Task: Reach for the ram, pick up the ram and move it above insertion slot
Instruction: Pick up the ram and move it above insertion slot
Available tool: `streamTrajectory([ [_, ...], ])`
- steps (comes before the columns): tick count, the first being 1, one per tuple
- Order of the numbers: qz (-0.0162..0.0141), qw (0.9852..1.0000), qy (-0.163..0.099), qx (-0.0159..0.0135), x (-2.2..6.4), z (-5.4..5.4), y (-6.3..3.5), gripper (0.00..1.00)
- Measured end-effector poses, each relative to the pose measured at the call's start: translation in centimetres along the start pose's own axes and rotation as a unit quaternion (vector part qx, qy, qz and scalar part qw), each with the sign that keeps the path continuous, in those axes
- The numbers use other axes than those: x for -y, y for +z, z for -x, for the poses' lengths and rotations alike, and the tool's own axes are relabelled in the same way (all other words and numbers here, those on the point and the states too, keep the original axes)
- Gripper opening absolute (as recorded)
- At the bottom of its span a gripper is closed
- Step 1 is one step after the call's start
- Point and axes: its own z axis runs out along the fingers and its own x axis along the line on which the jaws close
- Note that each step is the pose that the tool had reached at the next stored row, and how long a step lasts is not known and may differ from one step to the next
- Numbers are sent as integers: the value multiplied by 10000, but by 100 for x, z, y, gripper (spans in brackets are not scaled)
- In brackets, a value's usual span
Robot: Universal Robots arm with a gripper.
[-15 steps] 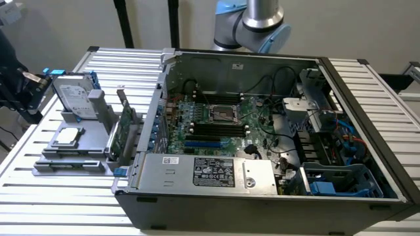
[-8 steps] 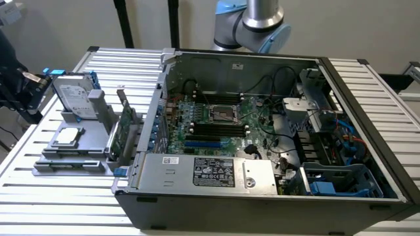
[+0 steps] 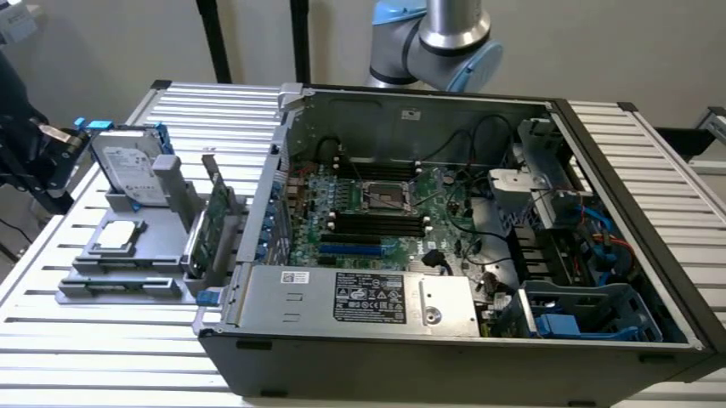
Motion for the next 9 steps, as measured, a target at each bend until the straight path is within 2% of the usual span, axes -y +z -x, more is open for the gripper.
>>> streamTrajectory([
  [2,0,10000,-26,-1,0,0,0,11],
  [5,0,9996,-278,-11,-1,0,0,11],
  [9,-1,9979,-643,-26,-1,0,1,11],
])
